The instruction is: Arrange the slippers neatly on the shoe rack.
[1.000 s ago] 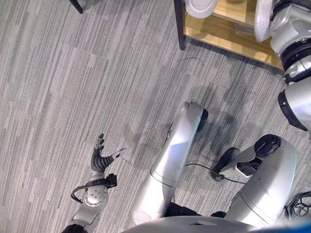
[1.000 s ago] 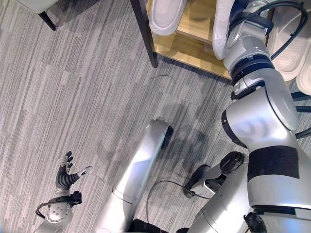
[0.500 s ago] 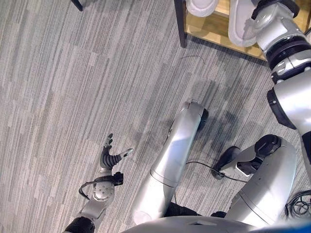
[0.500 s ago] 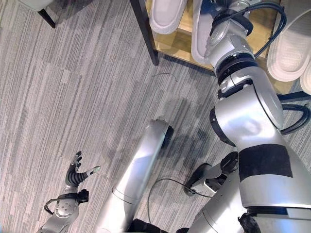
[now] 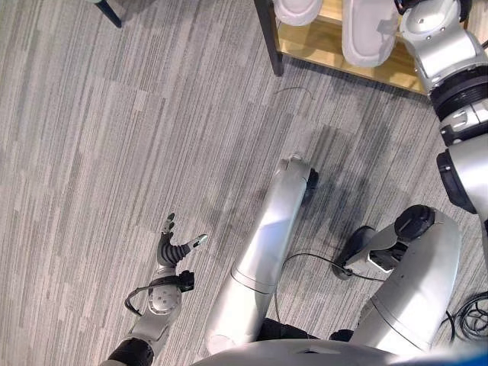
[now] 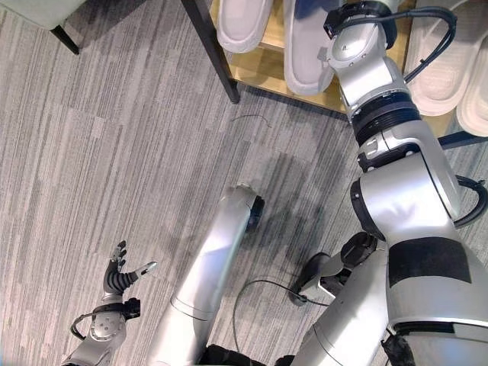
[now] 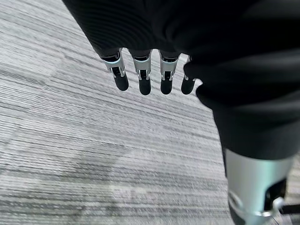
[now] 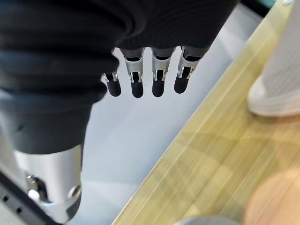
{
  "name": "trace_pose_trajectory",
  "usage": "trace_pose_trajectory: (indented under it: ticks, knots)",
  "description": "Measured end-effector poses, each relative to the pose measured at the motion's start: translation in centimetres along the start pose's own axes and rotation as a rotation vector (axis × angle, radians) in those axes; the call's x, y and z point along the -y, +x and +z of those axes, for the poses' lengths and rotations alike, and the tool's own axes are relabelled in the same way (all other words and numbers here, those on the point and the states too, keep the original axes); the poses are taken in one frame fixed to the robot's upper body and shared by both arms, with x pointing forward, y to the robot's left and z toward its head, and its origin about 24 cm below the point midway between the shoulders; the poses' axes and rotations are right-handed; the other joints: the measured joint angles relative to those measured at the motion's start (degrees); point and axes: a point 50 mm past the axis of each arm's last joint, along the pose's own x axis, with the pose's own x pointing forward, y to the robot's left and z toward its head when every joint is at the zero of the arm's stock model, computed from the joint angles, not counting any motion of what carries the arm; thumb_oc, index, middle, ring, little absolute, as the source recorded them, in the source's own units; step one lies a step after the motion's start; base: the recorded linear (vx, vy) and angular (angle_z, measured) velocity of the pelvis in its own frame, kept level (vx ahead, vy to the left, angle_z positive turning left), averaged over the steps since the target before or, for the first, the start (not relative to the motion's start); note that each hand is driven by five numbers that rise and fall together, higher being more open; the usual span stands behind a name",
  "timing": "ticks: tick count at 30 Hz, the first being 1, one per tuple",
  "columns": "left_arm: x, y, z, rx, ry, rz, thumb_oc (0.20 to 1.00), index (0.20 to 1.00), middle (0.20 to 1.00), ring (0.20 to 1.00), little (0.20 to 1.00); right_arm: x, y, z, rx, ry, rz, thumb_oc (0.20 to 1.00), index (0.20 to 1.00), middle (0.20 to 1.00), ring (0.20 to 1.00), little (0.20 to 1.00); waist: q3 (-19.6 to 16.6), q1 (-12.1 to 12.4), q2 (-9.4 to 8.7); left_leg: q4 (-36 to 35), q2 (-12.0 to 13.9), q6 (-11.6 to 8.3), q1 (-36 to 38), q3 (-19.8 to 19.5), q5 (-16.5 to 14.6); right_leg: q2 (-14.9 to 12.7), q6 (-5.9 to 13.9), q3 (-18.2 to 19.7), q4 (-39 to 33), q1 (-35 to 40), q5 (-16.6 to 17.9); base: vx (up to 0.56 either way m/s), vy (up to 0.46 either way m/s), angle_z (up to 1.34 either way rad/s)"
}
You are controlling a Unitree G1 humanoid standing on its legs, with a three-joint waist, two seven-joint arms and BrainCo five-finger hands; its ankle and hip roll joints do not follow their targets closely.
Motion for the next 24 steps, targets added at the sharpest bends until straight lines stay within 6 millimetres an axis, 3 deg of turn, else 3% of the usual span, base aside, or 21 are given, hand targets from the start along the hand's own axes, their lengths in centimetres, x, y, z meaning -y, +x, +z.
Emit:
trace_pose_trajectory:
  ticks: [5,7,12,17,20,24]
  knots:
    - [0.1,0.4,1.4,0.067,-0.003,-0.013,1.000,1.000,1.000,1.000,1.000,-0.8,-2.6,0.0,0.097,0.077,0.059,1.000,1.000,1.000,1.000,1.000,0.2,-1.3,-1.50,-0.2,0.7,0.05,0.3,0.0,0.0,0.8,-0.05,0.1,-0.2,-0.1,0.0,0.01,-0.056,-0.05]
    - [-0.2,0.6,1.8,0.088,0.011,-0.018,1.000,1.000,1.000,1.000,1.000,-0.6,-4.1,-1.5,0.127,0.053,0.091,1.000,1.000,1.000,1.000,1.000,0.2,-1.4,-1.66,-0.2,0.9,0.04,0.4,-0.1,0.0,1.1,-0.26,0.1,-0.2,-0.1,0.0,-0.01,-0.084,-0.05]
    - [-0.3,0.6,2.4,0.119,0.025,-0.026,1.000,1.000,1.000,1.000,1.000,-0.2,-5.5,-4.2,0.120,-0.036,0.155,1.000,1.000,1.000,1.000,1.000,0.2,-1.7,-1.74,-0.1,1.1,-0.02,0.9,0.1,-0.1,1.3,-0.29,0.4,0.2,-0.1,0.0,-0.01,-0.082,-0.01]
    - [-0.2,0.6,2.4,0.114,0.009,-0.018,1.000,1.000,1.000,1.000,1.000,-1.1,-7.3,-4.0,0.168,-0.034,0.253,1.000,1.000,1.000,1.000,1.000,0.3,-2.3,-1.90,-0.1,1.4,-0.21,1.1,0.1,-0.2,1.9,-0.34,0.4,0.3,-0.2,0.0,-0.01,-0.042,-0.03]
    - [-0.8,0.7,2.5,0.115,0.004,0.009,1.000,1.000,1.000,1.000,1.000,-1.8,-8.5,-2.7,0.260,-0.029,0.329,1.000,1.000,1.000,1.000,1.000,0.5,-3.1,-2.71,0.1,1.5,-0.37,1.1,0.2,-0.3,2.0,-0.34,0.6,0.5,-0.3,0.0,0.00,-0.011,-0.01]
    - [-0.8,0.7,2.6,0.121,0.000,0.006,1.000,1.000,1.000,1.000,1.000,-2.0,-10.5,-3.4,0.278,-0.028,0.396,1.000,1.000,1.000,1.000,1.000,0.5,-3.0,-3.68,0.2,1.6,-0.29,1.2,0.3,-0.3,2.0,-0.36,0.8,0.7,-0.3,0.0,-0.01,-0.024,-0.01]
